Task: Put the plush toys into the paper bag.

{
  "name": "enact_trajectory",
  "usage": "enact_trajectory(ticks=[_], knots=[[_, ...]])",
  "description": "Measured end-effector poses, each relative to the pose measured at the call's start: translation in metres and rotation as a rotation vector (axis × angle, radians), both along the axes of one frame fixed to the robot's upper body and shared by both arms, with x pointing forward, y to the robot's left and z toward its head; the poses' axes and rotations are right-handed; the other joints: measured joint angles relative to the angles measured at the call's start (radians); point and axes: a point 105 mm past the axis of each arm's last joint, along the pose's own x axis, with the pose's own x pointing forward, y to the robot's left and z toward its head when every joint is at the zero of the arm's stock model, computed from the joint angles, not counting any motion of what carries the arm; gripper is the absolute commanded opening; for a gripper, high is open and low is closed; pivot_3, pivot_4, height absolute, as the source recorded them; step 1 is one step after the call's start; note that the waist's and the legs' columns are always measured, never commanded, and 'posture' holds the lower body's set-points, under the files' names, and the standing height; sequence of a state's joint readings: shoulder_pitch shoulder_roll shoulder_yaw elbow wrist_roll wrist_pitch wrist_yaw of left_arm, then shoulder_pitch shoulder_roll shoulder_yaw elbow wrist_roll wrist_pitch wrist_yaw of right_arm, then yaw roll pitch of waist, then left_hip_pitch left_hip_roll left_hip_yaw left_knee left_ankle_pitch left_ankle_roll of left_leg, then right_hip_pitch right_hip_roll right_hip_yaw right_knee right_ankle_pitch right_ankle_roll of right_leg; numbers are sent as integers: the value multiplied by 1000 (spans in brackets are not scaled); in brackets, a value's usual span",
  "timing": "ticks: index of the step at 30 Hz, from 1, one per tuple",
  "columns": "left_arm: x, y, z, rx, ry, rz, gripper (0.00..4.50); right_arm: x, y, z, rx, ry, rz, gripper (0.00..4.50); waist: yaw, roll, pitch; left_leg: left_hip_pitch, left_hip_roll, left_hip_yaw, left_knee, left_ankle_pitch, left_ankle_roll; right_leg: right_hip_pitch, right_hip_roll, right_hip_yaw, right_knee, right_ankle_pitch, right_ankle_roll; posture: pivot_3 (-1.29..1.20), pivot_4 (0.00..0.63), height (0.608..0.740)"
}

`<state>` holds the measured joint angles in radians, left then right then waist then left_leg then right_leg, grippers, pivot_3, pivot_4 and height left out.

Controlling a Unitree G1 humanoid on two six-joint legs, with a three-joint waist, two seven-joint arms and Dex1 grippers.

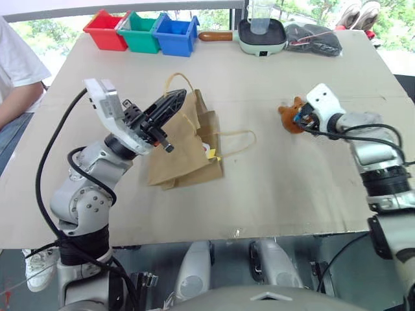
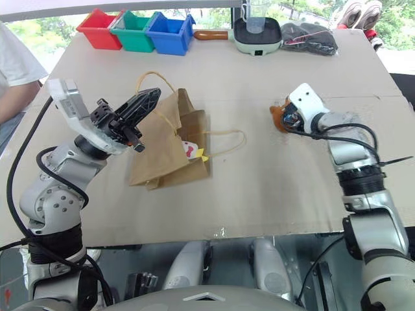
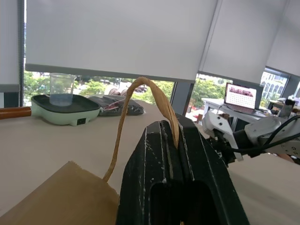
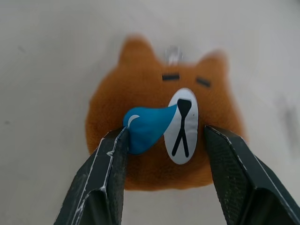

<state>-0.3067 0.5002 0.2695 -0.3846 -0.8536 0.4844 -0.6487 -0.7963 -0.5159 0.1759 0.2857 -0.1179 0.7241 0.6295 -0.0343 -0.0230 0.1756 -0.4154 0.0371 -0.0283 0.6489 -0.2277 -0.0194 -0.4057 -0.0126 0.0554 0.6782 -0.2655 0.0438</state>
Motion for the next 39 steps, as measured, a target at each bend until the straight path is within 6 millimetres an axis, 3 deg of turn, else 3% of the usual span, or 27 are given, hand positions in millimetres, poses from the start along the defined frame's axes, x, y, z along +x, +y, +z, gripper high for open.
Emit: enact_trajectory(ticks=[3, 4, 6, 11, 13, 17, 20, 22, 25, 30, 39], knots=[[0, -4, -1, 3, -17, -2, 0, 9, 7, 2, -37, -19, -5, 1185, -5, -1, -1, 0, 0, 0, 0, 0, 0, 0, 0, 0, -1, 0, 0, 0, 150, 740], [1, -5, 0, -4, -25, 4, 0, 10, 5, -2, -52, -18, -9, 616, -2, -1, -1, -1, 0, -1, 0, 0, 0, 1, 0, -1, -1, 0, 0, 0, 150, 740], [0, -7, 2, -19, -41, 13, 0, 10, 5, -5, -64, -30, -5, 53, 3, -1, -1, -1, -1, 0, 1, 0, 0, 1, -2, -1, -1, 0, 0, 0, 150, 740], [-4, -10, 9, -46, -81, 29, 0, 0, 8, -3, 34, -49, 29, 53, 2, -2, -1, -1, -1, -1, 2, 0, 0, 2, -1, -1, -1, 0, 1, 0, 150, 740], [-3, -9, 9, -53, -79, 36, 0, -10, 21, 5, 115, -66, 116, 53, -1, -1, -1, -1, 0, -2, 1, 0, 0, 2, 0, -1, -1, 0, 1, 0, 150, 740], [-4, -10, 9, -60, -77, 28, 0, -34, 71, 49, 240, -223, 401, 53, -10, 0, 0, 0, 1, -2, 0, 0, 0, 1, 1, -1, -1, 0, 0, 0, 150, 740], [-3, -10, 9, -64, -75, 24, 0, -40, 97, 67, 260, -281, 505, 53, -7, 0, 0, 0, 1, -3, 0, 0, 0, 1, 1, -2, -1, 0, 0, 0, 150, 740], [-2, -13, 10, -63, -75, 16, 0, -48, 126, 73, 283, -286, 615, 53, -6, 0, 0, 0, 1, -3, 0, 0, 0, 1, 1, -2, -1, 0, 0, 0, 150, 740], [-1, -15, 13, -66, -81, 14, 0, -62, 157, 62, 256, -232, 790, 53, -3, 0, 0, -1, 0, -3, 0, 0, 0, 1, 0, -3, -1, 0, 0, 0, 150, 740], [10, -23, 13, -99, -76, 53, 0, -93, 200, 25, 280, -43, 1102, 53, 2, 0, 0, -1, 0, -3, 1, 0, 0, 2, 0, -3, -1, 0, 0, 0, 150, 740], [15, -27, -12, -152, 6, 163, 0, -111, 209, 10, 297, 6, 1235, 53, -4, 0, 0, 0, 0, -4, 1, 0, 0, 2, 0, -3, 0, 0, 0, 0, 150, 740]])
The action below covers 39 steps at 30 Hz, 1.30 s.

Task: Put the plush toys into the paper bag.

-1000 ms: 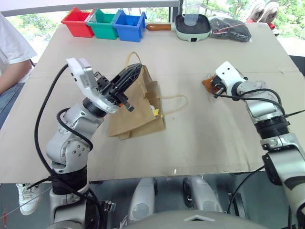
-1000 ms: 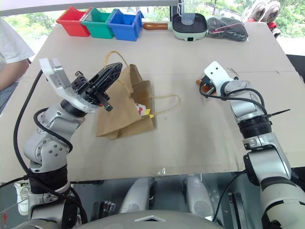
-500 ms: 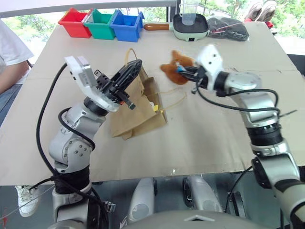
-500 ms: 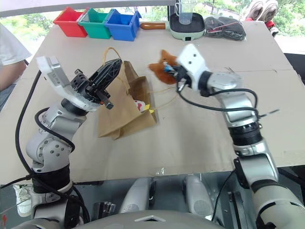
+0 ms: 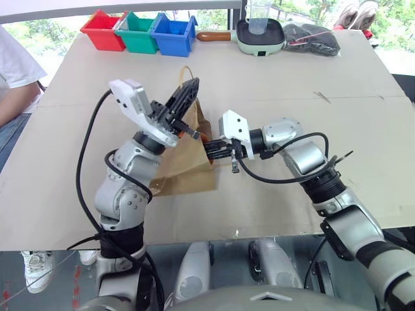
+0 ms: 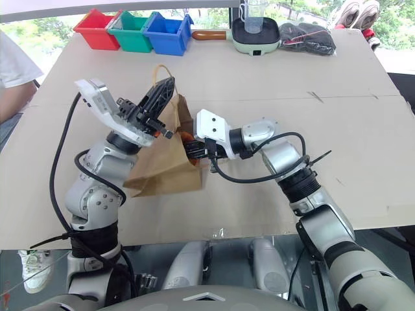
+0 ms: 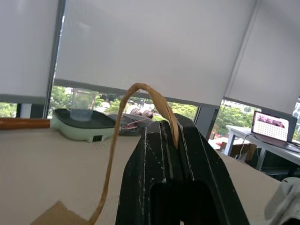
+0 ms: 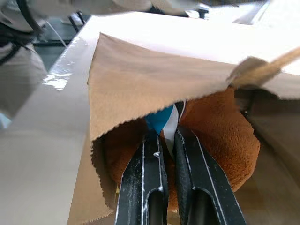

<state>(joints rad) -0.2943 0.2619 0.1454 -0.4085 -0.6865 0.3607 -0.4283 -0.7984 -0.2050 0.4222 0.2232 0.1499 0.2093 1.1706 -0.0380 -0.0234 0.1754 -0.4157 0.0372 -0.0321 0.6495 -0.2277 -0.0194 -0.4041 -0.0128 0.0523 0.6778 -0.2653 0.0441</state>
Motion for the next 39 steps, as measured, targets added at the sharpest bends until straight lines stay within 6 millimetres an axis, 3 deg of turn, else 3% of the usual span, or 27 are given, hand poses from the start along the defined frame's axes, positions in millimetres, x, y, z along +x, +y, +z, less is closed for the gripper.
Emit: enact_trajectory(ticks=[3, 6, 14, 17, 21, 24, 25, 26, 30, 34, 39], knots=[[-9, -8, -8, -15, 24, -20, 0, 8, 9, -13, 0, -13, -40, 53, 0, 0, 0, 0, 0, 0, 0, 0, 0, 0, 0, 0, 0, 0, 0, 0, 150, 740], [-12, -11, -5, -19, 10, -23, 0, 6, 17, -19, 0, -17, -22, 53, 1, 0, 0, 0, 0, 0, 0, 0, 0, 0, 0, 0, 1, 0, 0, 0, 150, 740], [-12, -7, -2, -22, 9, -10, 0, 4, 22, -18, 13, -13, -22, 53, 2, 0, 0, 0, 0, 0, 0, 0, 0, 0, 0, 0, 0, 0, 0, 0, 150, 740], [-15, -10, 0, -43, 12, -41, 0, 18, 29, -17, 19, -56, -103, 53, 0, 0, 0, 1, 0, 0, 0, 0, 0, 0, 1, 0, 1, 0, 0, 0, 150, 740], [-23, -14, 4, -57, 7, -88, 0, -1, 39, -11, 107, 42, 4, 53, 0, 0, 0, 0, 0, -1, 0, 0, 0, 0, 0, 0, 0, 0, 0, 0, 150, 740], [-27, -12, 4, -51, 11, -97, 0, -1, 44, -10, 116, 54, 15, 53, 0, 0, 0, 1, 0, 0, 0, 0, 0, 0, 0, 0, 0, 0, 0, 0, 150, 740], [-28, -12, 4, -54, 12, -102, 0, 1, 44, -13, 110, 63, 5, 603, 1, 0, 0, 1, 0, -1, 0, 0, 0, 0, 0, -1, 1, 0, 0, 0, 150, 740], [-29, -13, 5, -54, 9, -113, 0, 3, 44, -17, 98, 65, 1, 806, 3, 0, 0, 1, 0, -1, 0, 0, 0, 0, 0, -1, 0, 0, 0, 0, 150, 740], [-31, -7, 7, -18, -2, -125, 0, 7, 32, -24, 65, 54, -4, 2381, 4, 0, 0, 0, 0, -1, 0, 0, 0, 0, 0, -1, 0, 0, 0, 0, 150, 740], [-33, 3, 11, 18, -23, -128, 0, 13, 7, -25, 46, 31, -65, 2381, 6, 0, 0, 0, 0, -1, 0, 0, 0, 0, 0, -1, 0, 0, 0, 0, 150, 740], [-37, 16, 10, 45, -19, -152, 0, 22, -46, -16, -2, 33, -249, 2381, 6, 0, 0, 0, 0, -1, 0, 0, 0, 0, 0, -1, 0, 0, 0, 0, 150, 740]])
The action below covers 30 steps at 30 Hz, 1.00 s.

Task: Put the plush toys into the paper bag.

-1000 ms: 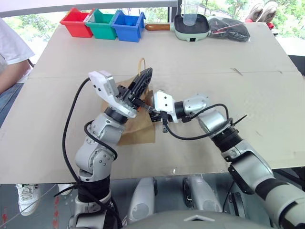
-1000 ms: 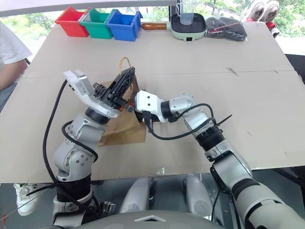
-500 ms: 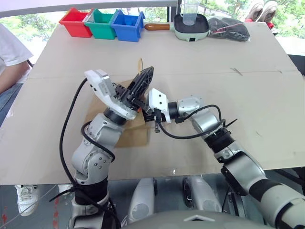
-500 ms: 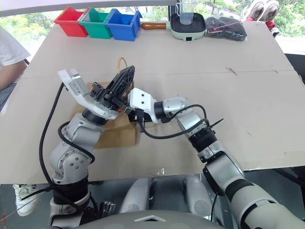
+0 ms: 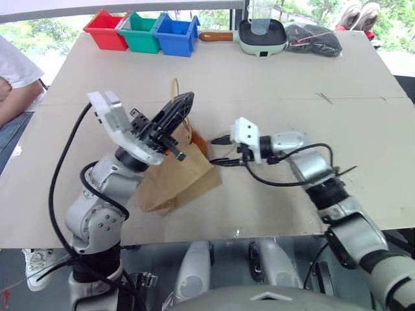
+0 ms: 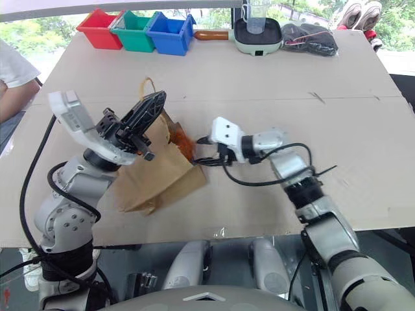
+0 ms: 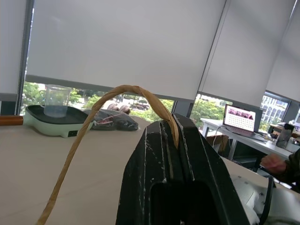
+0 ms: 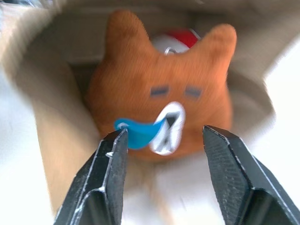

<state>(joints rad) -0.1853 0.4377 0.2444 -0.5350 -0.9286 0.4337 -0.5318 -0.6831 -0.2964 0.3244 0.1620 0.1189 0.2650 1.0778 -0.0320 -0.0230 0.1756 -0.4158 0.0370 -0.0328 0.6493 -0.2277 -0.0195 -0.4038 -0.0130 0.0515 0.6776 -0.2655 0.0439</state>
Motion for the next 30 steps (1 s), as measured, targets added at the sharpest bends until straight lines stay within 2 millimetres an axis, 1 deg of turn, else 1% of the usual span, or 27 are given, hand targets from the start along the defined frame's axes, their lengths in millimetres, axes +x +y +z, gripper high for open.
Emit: enact_trajectory(ticks=[1, 4, 6, 8, 10, 11, 12, 14, 18, 20, 21, 22, 23, 26, 27, 30], knots=[[-2, 4, 0, -1, 0, -1, 0, 2, -17, 3, -12, 36, -78, 2381, 0, 0, 0, 0, 0, 0, 0, 0, 0, 0, 0, 0, 0, 0, 0, 0, 150, 740], [-5, 10, 2, 2, -1, -8, 0, 1, -40, 11, -7, 105, -196, 2381, -1, 0, 0, 0, 0, 0, 0, 0, 0, 0, 0, 0, 0, 0, 0, 0, 150, 740], [-6, 14, 2, 4, 5, -7, 0, -2, -47, 12, -4, 145, -231, 2381, -4, 0, 0, 1, 0, 0, 0, 0, 0, 0, 1, 1, 0, 0, 0, 0, 150, 740], [-8, 15, 1, 5, 18, -18, 0, -3, -52, 10, 3, 230, -298, 2381, -5, 0, 0, 1, 0, 0, 0, 0, 0, 0, 1, 1, 0, 0, 0, 0, 150, 740], [-13, 19, 1, 7, 26, -23, 0, 2, -56, 0, 13, 352, -395, 2381, -7, -1, 0, 1, 1, 0, 0, 0, 0, 0, 1, 1, 0, 0, 0, 0, 150, 740], [-17, 21, 3, 8, 24, -23, 0, 5, -54, -10, 32, 458, -448, 2381, -8, 0, 0, 1, 1, 1, 0, 0, 0, 0, 1, 1, 0, 0, 0, 0, 150, 740], [-19, 20, 5, 8, 20, -27, 0, 5, -51, -15, 37, 508, -461, 2381, -8, 0, 0, 0, 0, 0, 0, 0, 0, 0, 1, 1, 0, 0, 0, 0, 150, 740], [-24, 21, 6, 9, 19, -30, 0, 7, -38, -22, 63, 611, -470, 2381, -8, 0, 0, 0, 0, 1, 0, 0, 0, 0, 1, 1, 0, 0, 0, 0, 150, 740], [-31, 25, 4, 29, 36, -16, 0, 21, -8, -22, 116, 698, -470, 2381, -10, 0, 0, 1, 1, 1, -1, 0, 0, -1, 1, 1, 0, 0, 0, 0, 150, 740], [-33, 27, 6, 34, 28, 4, 0, 27, 8, -17, 183, 734, -437, 2381, -5, 0, 0, 0, 0, 1, -1, 0, 0, -1, 1, 1, 0, 0, 0, 0, 150, 740], [-35, 27, 6, 35, 28, 8, 0, 29, 13, -14, 204, 750, -418, 2001, -3, 0, 0, 0, 0, 1, -1, 0, 0, -1, 1, 1, -1, 0, 0, 0, 150, 740], [-36, 27, 5, 35, 32, 12, 0, 31, 16, -12, 217, 745, -410, 1866, -2, 0, 0, -1, 0, 1, -1, 0, 0, -1, 0, 1, -1, 0, 0, 0, 150, 740], [-37, 27, 4, 36, 38, 20, 0, 33, 17, -10, 233, 733, -400, 1607, -2, 0, 0, -1, 0, 1, -1, 0, 0, 0, 0, 1, -2, 0, 0, 0, 150, 740], [-39, 30, 0, 30, 55, 46, 0, 35, 21, -10, 282, 712, -356, 93, -4, 0, 0, -1, 0, 1, -1, 0, 0, -1, 1, 1, -2, 0, 0, 0, 150, 740], [-39, 30, 0, 28, 56, 53, 0, 34, 25, -7, 316, 705, -322, 36, -5, 0, 0, 0, 0, 1, -1, 0, 0, -1, 1, 1, -1, 0, 0, 0, 150, 740], [-40, 33, 2, 13, 40, 69, 0, 30, 28, 19, 460, 675, -202, 36, -7, 1, 1, 0, 1, 1, -1, 0, 0, -1, 1, 1, -1, 0, 0, 0, 150, 740]])
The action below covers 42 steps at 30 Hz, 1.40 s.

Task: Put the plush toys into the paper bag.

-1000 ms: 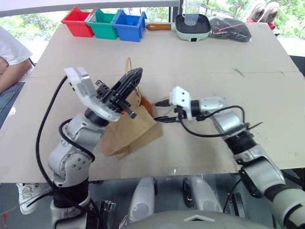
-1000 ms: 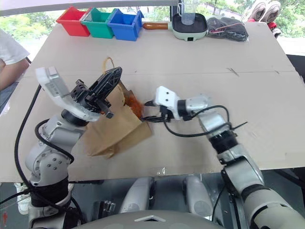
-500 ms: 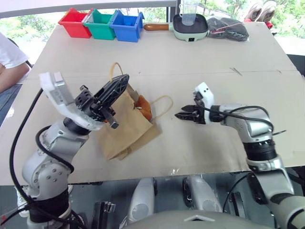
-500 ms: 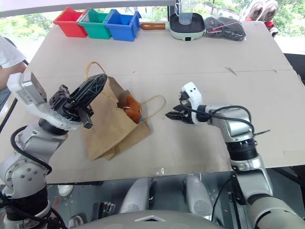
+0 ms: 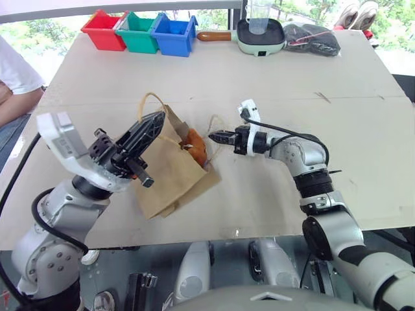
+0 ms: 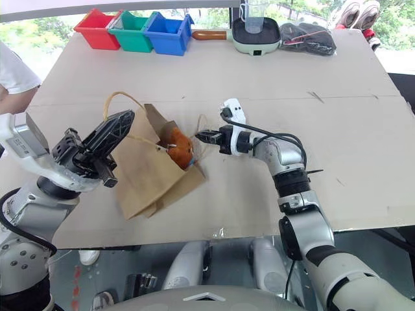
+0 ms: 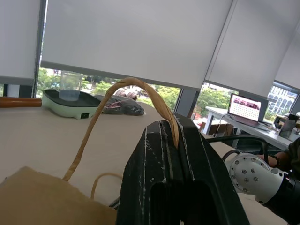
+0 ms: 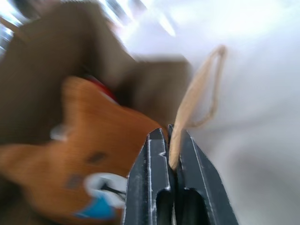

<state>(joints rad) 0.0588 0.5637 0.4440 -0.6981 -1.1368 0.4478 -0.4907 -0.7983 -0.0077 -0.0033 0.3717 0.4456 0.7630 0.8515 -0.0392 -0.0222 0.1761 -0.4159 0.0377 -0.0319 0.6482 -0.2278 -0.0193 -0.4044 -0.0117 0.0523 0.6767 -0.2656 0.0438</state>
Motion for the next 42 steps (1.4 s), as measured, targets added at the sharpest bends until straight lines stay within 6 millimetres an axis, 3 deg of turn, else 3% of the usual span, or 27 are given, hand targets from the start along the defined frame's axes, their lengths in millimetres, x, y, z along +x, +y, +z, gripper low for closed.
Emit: enact_trajectory(ticks=[4, 9, 12, 15, 17, 21, 23, 25, 27, 31, 33, 37, 42], knots=[[4, 9, 9, -27, -37, 42, 0, -15, -9, 46, 191, -53, 84, 36, 5, 1, 1, -1, 0, -1, 0, 0, 0, 0, 0, -1, 0, 0, 0, 0, 150, 740], [25, 41, 31, -71, -108, 122, 0, -49, -28, 125, 333, -268, 144, 36, 5, 1, 1, 0, 0, -2, 0, 0, 0, 0, 0, -2, 0, 0, 0, 0, 150, 740], [40, 44, 40, -76, -137, 93, 0, -66, -36, 146, 354, -329, 141, 36, 7, 1, 1, -1, 0, -1, 0, 0, 0, 0, 0, -2, 0, 0, 0, 0, 150, 740], [64, 31, 41, -45, -139, 31, 0, -74, -44, 157, 316, -396, 78, 36, 12, 1, 1, -1, -1, -1, 1, 0, 0, 0, 0, -2, 0, 0, 0, 0, 150, 740], [85, 15, 29, -2, -103, -1, 0, -72, -54, 148, 241, -421, -9, 36, 14, 0, 0, -1, -1, 0, 0, 0, 0, 1, 0, -1, -1, 0, 0, 0, 150, 740], [124, -5, 0, 31, -3, -21, 0, -50, -70, 100, 75, -326, -178, 36, 5, 0, 0, -2, -1, 0, 0, 0, 0, -1, 0, 0, 0, 0, 0, 0, 150, 740], [131, -10, -4, 47, 4, -56, 0, -42, -75, 92, 17, -324, -232, 544, -4, 0, 0, -3, 0, 2, -1, 0, 0, -4, 1, 2, 1, 0, 0, 0, 150, 740], [134, -13, 0, 46, -7, -94, 713, -35, -86, 90, -34, -339, -286, 1284, -5, 0, 1, -3, 0, 2, -1, 0, 0, -5, 1, 2, 1, 0, 0, 0, 150, 740], [133, -9, 3, 55, -21, -122, 1451, -35, -95, 88, -82, -349, -304, 2261, -5, 0, 1, -3, 0, 2, -2, 0, 0, -5, 1, 2, 0, 0, 0, 0, 150, 740], [122, 14, -1, 65, 23, -153, 3613, -57, -115, 84, -186, -349, -242, 2353, -4, 0, 1, -5, 1, 2, -4, 0, 0, -6, 0, 2, -2, 0, 0, 0, 150, 740], [109, 19, -7, 66, 66, -204, 4433, -71, -124, 77, -254, -342, -210, 2353, -2, 0, 1, -6, 1, 2, -3, 0, 0, -6, 0, 1, -3, 0, 0, 0, 150, 740], [79, 29, -37, 135, 186, -281, 4433, -90, -147, 60, -368, -312, -211, 2353, 0, 0, 1, -6, 0, 3, -3, 0, 0, -6, -1, 2, -4, 0, 0, 0, 150, 740], [61, 10, -62, 201, 204, -309, 4433, -102, -147, 50, -395, -308, -185, 2353, 9, 0, 1, -6, 0, 2, 0, 0, 0, -5, -1, 1, -4, 0, 1, 0, 150, 740]])
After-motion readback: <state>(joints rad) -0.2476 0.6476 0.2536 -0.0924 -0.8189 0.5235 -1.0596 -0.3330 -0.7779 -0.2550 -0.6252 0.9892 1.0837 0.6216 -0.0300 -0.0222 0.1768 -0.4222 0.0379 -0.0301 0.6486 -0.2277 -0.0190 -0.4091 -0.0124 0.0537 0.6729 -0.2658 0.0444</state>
